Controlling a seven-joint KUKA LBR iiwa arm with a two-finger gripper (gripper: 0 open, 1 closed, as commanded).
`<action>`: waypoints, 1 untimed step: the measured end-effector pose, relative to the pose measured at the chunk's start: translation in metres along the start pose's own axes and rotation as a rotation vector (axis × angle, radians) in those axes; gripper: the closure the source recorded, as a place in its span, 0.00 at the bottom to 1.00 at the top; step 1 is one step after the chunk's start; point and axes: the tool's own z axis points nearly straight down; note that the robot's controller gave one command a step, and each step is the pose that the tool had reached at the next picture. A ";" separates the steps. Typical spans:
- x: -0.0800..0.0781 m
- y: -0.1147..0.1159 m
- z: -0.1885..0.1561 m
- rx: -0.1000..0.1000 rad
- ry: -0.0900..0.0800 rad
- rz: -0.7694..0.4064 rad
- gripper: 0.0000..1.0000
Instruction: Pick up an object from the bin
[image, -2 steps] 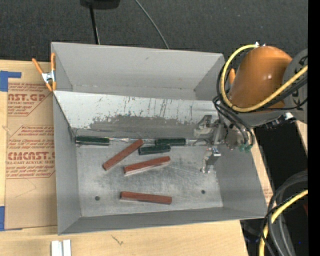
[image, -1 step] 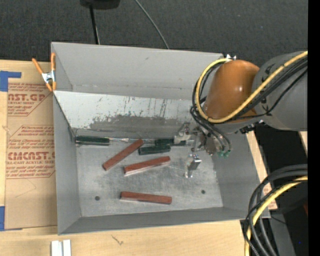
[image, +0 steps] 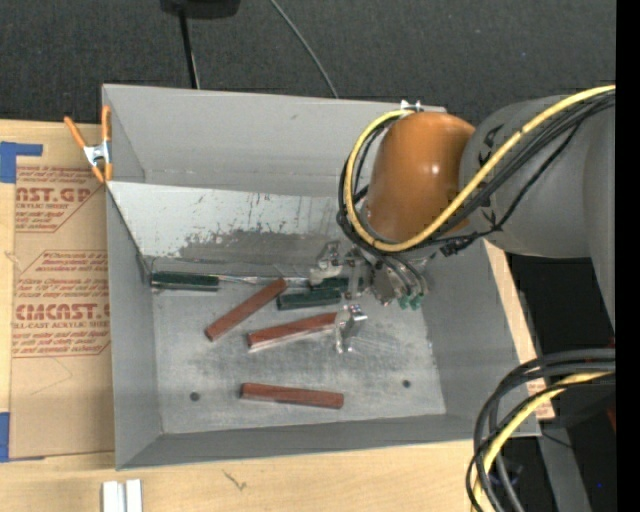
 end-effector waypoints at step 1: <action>-0.012 -0.017 0.030 0.001 -0.003 0.037 0.00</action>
Offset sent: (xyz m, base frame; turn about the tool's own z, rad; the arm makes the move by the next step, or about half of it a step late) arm 0.0104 0.0039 -0.0897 -0.0083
